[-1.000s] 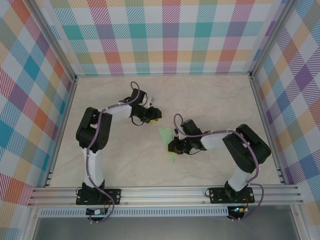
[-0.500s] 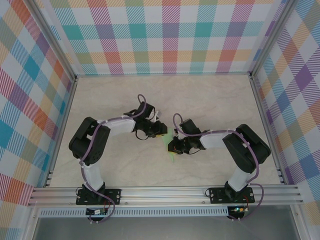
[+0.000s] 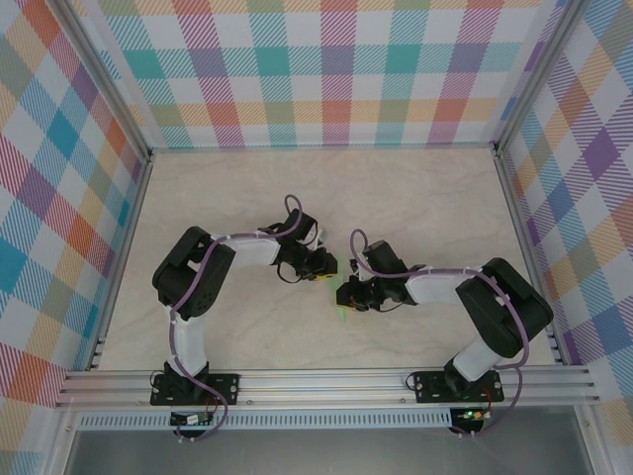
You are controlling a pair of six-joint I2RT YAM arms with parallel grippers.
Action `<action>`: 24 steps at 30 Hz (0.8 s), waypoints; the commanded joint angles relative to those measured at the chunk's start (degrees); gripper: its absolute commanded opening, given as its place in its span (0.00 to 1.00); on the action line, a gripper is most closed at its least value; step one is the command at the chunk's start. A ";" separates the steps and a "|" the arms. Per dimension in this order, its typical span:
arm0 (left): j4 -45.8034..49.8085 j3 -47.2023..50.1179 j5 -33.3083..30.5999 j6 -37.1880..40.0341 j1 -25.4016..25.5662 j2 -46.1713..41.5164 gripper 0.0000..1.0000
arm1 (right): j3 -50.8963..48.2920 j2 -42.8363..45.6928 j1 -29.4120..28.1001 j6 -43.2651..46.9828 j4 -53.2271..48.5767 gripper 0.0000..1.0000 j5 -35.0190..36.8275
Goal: Fold a paper plane with a square sheet of paper (pick it up from the middle)
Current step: Fold the wing for the fifth time at the center of the table.
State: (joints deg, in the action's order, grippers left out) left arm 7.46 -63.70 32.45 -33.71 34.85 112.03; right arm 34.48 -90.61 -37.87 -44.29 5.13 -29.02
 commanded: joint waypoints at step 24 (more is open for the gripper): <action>5.56 -3.64 -4.01 1.95 0.73 -2.04 0.36 | -3.06 14.80 -1.73 2.06 -19.22 0.24 17.31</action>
State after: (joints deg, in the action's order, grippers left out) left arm 9.26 -65.67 32.16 -33.23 35.18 112.40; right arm 28.12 -78.48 -39.86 -42.39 -5.72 -22.68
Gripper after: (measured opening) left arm 0.351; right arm 0.228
